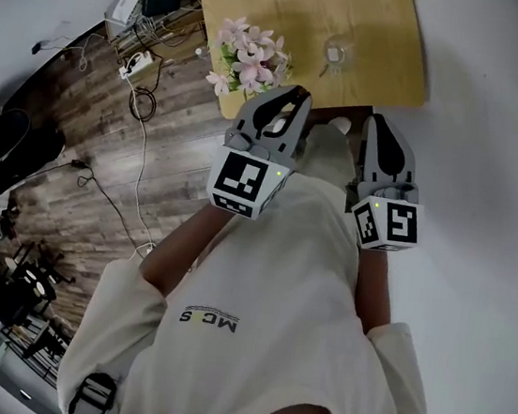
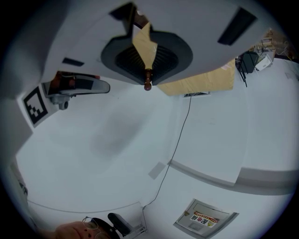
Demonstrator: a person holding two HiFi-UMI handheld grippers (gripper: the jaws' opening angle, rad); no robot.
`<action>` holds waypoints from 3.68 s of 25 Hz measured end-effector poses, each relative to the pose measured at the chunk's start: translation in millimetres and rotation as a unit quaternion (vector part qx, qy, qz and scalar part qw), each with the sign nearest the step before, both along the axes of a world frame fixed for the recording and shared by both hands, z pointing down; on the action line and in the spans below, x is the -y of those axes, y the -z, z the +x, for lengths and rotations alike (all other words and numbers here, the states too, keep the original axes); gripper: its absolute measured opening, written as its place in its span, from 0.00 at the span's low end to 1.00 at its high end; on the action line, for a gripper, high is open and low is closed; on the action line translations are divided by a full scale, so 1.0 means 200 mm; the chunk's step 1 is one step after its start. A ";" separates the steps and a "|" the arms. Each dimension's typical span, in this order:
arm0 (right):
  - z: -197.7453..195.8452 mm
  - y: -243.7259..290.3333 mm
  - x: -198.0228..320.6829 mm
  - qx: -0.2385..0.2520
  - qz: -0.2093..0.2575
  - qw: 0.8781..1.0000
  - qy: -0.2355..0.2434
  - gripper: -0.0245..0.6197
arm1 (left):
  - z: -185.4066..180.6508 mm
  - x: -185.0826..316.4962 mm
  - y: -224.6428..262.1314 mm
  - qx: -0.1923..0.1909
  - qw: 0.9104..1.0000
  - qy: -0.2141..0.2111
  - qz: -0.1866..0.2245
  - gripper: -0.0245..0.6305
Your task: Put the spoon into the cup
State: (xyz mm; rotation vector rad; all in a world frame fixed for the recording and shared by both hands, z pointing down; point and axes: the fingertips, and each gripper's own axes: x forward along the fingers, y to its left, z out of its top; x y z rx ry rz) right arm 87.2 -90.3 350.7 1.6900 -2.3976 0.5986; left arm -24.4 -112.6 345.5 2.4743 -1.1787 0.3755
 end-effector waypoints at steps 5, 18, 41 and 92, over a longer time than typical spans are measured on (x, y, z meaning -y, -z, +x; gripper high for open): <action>0.01 -0.06 0.02 0.005 -0.011 1.000 0.008 0.09 | 0.04 0.06 -0.08 0.003 1.000 0.012 -0.006 0.12; 0.02 -0.25 0.08 0.021 -0.038 0.999 0.015 0.09 | 0.14 0.16 -0.37 0.027 0.999 0.013 -0.029 0.12; 0.19 -0.41 0.12 0.047 -0.074 0.996 -0.019 0.09 | 0.28 0.33 -0.75 0.070 0.994 0.025 -0.079 0.12; 0.16 -0.28 0.11 0.064 -0.051 0.997 -0.006 0.09 | 0.13 0.36 -0.64 0.064 0.990 0.113 -0.052 0.08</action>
